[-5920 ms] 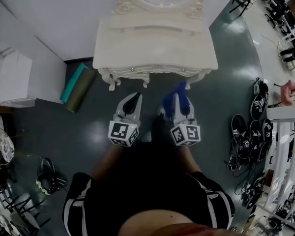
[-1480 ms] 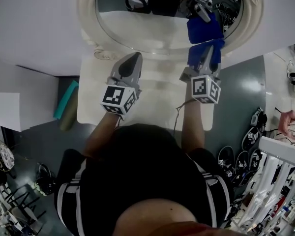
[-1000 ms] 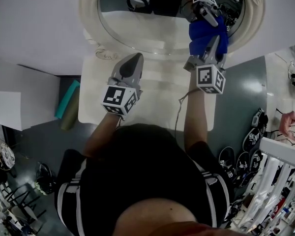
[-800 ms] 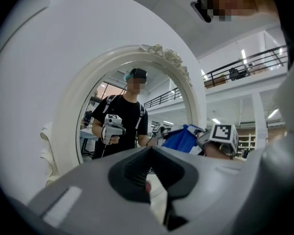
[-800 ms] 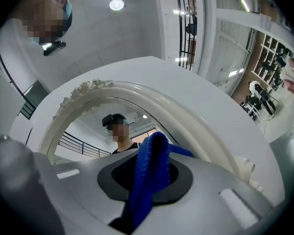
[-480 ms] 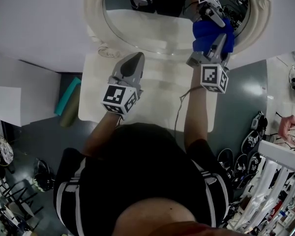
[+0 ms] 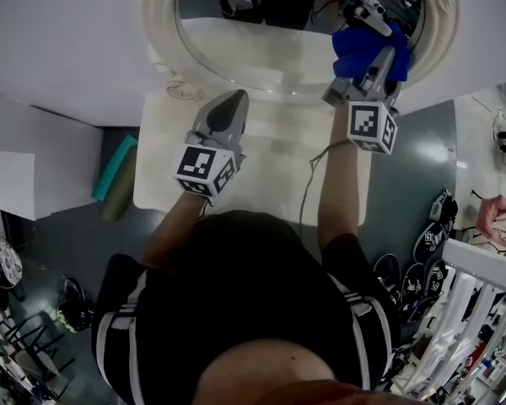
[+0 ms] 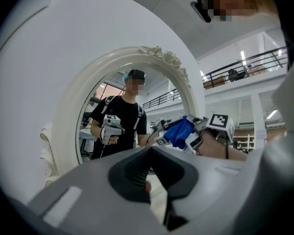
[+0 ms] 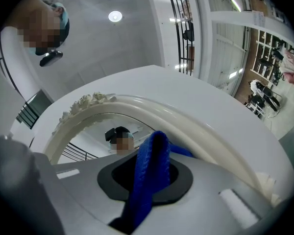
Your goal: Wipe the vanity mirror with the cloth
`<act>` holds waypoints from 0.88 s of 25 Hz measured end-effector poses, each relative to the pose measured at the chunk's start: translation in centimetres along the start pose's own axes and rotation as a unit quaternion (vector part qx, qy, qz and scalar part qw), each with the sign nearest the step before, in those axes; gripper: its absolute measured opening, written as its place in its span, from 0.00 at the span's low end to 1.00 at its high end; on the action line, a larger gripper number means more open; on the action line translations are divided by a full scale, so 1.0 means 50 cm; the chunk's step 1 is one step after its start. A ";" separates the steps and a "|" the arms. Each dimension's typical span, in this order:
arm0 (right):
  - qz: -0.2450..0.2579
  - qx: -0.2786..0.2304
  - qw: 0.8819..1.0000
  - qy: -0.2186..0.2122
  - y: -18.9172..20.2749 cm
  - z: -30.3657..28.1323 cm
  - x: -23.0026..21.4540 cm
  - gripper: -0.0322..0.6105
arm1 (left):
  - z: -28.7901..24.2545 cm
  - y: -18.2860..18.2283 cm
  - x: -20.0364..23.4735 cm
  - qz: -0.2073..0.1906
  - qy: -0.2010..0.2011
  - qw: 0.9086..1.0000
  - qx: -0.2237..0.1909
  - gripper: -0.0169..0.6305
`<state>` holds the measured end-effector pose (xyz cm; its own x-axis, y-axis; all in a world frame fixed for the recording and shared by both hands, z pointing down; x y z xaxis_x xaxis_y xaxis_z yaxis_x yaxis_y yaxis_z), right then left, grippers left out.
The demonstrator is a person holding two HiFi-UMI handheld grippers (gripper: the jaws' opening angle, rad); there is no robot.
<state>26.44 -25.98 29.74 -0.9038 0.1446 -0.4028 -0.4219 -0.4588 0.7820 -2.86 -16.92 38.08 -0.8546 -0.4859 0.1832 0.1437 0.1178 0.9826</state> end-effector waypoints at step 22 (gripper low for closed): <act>0.048 -0.022 0.998 -0.035 -0.081 -0.060 0.080 0.11 | 0.024 0.004 0.007 0.010 0.007 1.000 -0.013 0.04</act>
<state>24.76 -26.16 23.53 -0.9434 0.1581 -0.2916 -0.3308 -0.5120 0.7928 -3.73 -16.06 38.31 -0.8444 -0.4956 0.2033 0.1741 0.1051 0.9791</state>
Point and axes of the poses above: the fingertips, and each gripper's own axes: z backward along the fingers, x to its left, y out of its underside, the point moved 5 cm from there along z, backward along the fingers, and after that the axes turned 1 degree about x, right-handed, at the moved point
